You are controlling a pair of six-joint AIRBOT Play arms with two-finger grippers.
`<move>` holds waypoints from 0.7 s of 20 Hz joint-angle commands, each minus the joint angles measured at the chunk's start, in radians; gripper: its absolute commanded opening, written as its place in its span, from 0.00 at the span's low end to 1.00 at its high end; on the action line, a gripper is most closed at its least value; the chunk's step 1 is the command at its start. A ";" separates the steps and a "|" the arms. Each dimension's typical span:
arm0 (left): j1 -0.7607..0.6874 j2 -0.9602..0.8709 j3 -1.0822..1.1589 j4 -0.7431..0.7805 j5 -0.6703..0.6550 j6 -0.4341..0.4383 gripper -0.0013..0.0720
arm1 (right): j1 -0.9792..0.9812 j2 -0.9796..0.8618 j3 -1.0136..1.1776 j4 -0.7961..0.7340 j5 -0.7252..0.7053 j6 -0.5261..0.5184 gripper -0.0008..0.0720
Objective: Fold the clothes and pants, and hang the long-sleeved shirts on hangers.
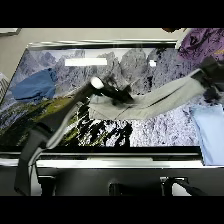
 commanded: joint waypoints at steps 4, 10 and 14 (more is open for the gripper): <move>0.284 0.331 0.000 0.553 -0.353 -0.065 0.04 | 0.404 -0.085 0.001 -0.073 -0.199 0.198 0.06; 0.482 0.509 -0.028 0.640 -0.405 -0.013 0.04 | 0.747 -0.306 0.001 -0.129 -0.423 0.372 0.06; 0.534 0.533 -0.034 0.640 -0.428 -0.002 0.05 | 0.830 -0.429 0.001 -0.085 -0.520 0.404 0.06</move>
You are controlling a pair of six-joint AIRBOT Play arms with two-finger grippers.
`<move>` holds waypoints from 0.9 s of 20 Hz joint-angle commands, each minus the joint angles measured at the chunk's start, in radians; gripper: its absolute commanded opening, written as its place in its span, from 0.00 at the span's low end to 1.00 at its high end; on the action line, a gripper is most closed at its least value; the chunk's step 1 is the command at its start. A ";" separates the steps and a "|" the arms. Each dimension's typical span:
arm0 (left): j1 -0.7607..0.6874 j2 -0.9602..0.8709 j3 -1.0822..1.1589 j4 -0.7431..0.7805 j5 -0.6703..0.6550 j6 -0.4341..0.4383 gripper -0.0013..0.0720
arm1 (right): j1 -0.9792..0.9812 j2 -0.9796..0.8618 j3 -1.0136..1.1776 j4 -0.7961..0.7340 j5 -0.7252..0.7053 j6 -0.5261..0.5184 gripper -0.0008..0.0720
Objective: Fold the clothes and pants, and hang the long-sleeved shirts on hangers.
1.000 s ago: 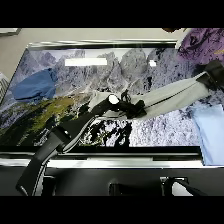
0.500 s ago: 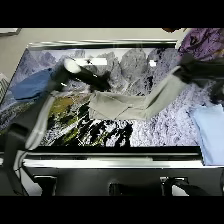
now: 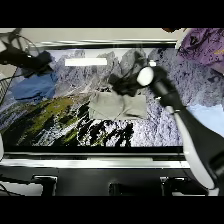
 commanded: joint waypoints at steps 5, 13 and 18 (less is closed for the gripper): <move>0.060 0.031 -0.013 0.026 -0.028 0.020 0.05 | 0.097 -0.173 0.001 0.076 -0.164 0.044 0.06; 0.060 0.031 -0.023 0.026 -0.028 0.033 0.05 | 0.094 -0.192 0.001 0.193 -0.266 -0.016 0.71; 0.060 0.031 -0.023 0.026 -0.028 0.033 0.05 | 0.003 -0.105 0.002 0.266 -0.266 -0.141 0.81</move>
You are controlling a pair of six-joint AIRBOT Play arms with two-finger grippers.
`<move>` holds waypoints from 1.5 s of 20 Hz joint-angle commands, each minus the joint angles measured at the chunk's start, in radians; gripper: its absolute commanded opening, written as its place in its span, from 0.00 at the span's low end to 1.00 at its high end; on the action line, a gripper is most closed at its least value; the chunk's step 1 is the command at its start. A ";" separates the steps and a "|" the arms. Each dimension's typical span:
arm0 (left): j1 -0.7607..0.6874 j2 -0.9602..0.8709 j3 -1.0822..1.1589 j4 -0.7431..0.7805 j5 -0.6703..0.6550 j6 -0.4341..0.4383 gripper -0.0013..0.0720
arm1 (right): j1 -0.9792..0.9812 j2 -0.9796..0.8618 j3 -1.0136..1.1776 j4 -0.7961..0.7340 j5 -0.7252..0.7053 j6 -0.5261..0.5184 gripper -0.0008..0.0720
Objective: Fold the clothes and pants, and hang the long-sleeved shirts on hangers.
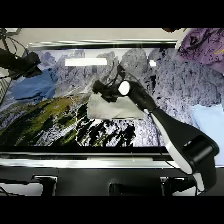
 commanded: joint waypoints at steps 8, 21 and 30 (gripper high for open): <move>0.001 0.000 0.000 0.009 0.000 0.001 0.05 | -0.588 0.153 -0.018 0.058 0.499 -0.373 0.93; 0.001 0.000 0.000 0.026 0.000 0.000 0.05 | -0.706 -0.055 -0.383 0.409 0.466 -0.759 0.84; 0.001 -0.005 0.000 0.026 0.000 0.000 0.05 | -0.635 -0.095 -0.360 0.451 0.415 -0.750 0.06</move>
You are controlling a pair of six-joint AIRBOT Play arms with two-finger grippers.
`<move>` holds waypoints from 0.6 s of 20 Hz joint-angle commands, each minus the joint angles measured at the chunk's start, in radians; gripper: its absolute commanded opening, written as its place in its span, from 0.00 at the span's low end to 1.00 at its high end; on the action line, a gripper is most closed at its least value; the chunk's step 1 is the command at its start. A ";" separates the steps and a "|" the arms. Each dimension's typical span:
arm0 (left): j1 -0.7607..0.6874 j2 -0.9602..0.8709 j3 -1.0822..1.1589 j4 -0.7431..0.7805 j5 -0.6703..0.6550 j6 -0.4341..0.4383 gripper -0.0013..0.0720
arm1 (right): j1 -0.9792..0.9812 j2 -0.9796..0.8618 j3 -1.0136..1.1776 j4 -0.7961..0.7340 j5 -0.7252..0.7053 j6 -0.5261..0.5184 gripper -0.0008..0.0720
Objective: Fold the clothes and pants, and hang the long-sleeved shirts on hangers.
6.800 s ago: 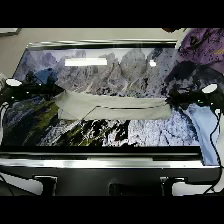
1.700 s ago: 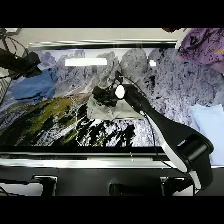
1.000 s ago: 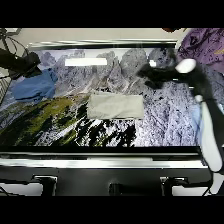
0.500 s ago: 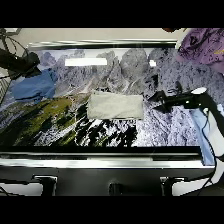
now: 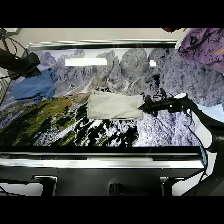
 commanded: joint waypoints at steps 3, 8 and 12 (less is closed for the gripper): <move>0.001 0.000 0.000 -0.001 0.000 0.000 0.05 | -0.019 0.000 0.153 -0.014 0.006 0.080 0.06; 0.001 0.000 0.000 -0.001 -0.008 0.000 0.05 | -0.162 0.000 0.407 -0.119 0.021 0.273 0.06; 0.000 0.000 0.000 -0.001 -0.013 0.000 0.05 | -0.305 0.001 0.533 -0.143 0.015 0.360 0.06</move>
